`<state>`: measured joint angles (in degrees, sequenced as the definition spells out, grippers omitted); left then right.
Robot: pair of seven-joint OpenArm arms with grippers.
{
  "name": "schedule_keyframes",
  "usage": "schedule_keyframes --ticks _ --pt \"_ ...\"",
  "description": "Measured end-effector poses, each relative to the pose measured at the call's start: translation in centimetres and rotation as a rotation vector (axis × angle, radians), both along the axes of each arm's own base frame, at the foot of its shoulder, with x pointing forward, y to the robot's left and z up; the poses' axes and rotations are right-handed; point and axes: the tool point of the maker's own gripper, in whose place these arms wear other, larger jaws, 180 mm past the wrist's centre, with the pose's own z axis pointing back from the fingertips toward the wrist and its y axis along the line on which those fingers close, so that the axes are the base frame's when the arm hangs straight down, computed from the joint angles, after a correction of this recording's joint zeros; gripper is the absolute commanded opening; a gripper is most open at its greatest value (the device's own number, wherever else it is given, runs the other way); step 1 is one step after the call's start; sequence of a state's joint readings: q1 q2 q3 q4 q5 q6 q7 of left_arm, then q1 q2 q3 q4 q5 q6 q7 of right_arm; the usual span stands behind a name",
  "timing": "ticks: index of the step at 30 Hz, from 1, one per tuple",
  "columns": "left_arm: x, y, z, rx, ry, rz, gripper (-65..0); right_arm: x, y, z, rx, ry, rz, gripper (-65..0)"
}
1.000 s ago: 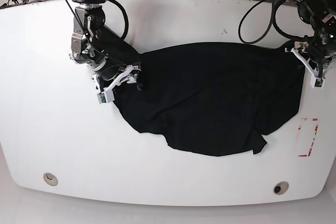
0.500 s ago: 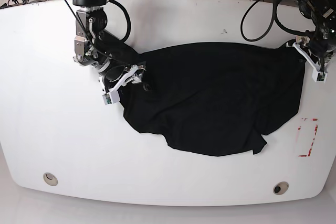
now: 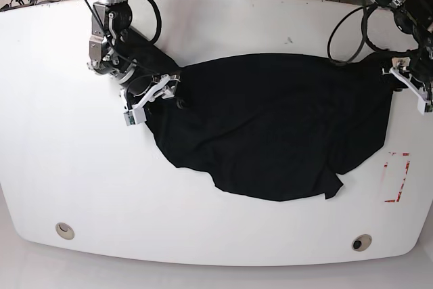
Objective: Fold the T-shirt properly
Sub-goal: 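Move the left gripper with its held fabric toward the right gripper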
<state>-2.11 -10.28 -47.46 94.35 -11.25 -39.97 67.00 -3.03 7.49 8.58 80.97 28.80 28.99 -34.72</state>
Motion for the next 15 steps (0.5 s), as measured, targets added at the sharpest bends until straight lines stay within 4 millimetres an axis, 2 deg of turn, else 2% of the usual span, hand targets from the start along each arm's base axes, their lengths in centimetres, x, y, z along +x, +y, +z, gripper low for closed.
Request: schedule_keyframes --ticks 7,15 --pt "1.6 -0.9 -1.5 -0.064 0.014 -0.015 -34.9 -0.1 -0.3 0.1 -0.006 0.002 -0.003 -12.0" --pt "4.1 -1.7 -1.1 -0.098 -0.055 -0.033 -32.1 0.0 -0.3 0.2 -0.001 -0.002 -0.009 -11.6"
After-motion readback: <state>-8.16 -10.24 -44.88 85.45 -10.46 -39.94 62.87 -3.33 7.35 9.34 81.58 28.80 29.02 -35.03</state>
